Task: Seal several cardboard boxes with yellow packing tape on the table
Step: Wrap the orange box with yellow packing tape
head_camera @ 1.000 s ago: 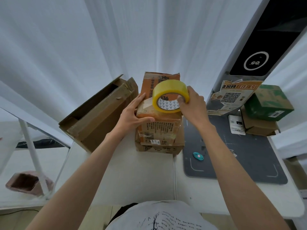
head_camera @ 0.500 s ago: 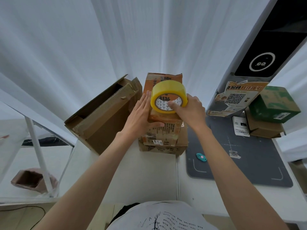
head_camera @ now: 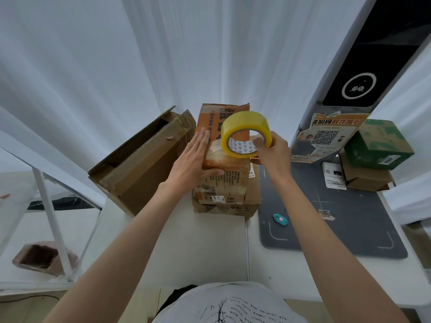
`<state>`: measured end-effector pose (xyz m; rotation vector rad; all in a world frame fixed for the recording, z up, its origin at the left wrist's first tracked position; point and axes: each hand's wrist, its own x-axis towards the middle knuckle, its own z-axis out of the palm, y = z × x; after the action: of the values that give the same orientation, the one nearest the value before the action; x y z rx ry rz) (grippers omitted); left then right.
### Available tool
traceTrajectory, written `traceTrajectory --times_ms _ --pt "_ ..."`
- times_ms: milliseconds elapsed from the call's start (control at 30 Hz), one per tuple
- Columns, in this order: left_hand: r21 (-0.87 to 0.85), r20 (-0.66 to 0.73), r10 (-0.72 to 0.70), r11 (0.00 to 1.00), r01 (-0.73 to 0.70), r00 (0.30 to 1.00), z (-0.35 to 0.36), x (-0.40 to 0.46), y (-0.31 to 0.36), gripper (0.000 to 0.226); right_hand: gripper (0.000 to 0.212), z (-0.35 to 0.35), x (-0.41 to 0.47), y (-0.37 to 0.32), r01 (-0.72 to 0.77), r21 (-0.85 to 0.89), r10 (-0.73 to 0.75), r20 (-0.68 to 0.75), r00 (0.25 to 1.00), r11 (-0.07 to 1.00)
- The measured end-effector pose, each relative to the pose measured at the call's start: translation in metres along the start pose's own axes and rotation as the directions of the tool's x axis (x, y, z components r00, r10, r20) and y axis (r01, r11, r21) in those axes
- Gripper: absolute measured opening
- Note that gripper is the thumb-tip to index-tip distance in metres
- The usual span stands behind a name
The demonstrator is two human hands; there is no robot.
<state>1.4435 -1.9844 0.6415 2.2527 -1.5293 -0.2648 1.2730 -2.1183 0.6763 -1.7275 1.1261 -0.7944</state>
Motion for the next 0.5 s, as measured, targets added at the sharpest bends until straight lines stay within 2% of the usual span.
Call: traceTrajectory --times_ms 167,267,400,500 --pt "0.046 0.026 0.015 0.999 -0.016 1.000 -0.003 -0.004 -0.003 0.117 0.039 0.012 -0.006 0.001 -0.012 -0.051 0.019 0.130 0.991 0.999" --pt "0.039 0.026 0.010 0.999 -0.011 1.000 -0.003 -0.003 -0.004 0.117 0.020 0.007 -0.003 0.002 -0.013 0.009 0.011 0.123 0.992 1.000" --pt "0.029 0.003 -0.001 1.000 0.001 1.000 0.000 0.000 -0.004 0.115 0.007 -0.008 0.000 0.005 -0.076 0.185 0.053 0.125 0.991 0.980" --pt "0.012 -0.006 0.009 1.000 -0.009 1.000 0.003 0.001 -0.004 0.114 0.011 -0.016 0.001 0.010 -0.143 0.328 0.105 0.131 0.986 0.934"
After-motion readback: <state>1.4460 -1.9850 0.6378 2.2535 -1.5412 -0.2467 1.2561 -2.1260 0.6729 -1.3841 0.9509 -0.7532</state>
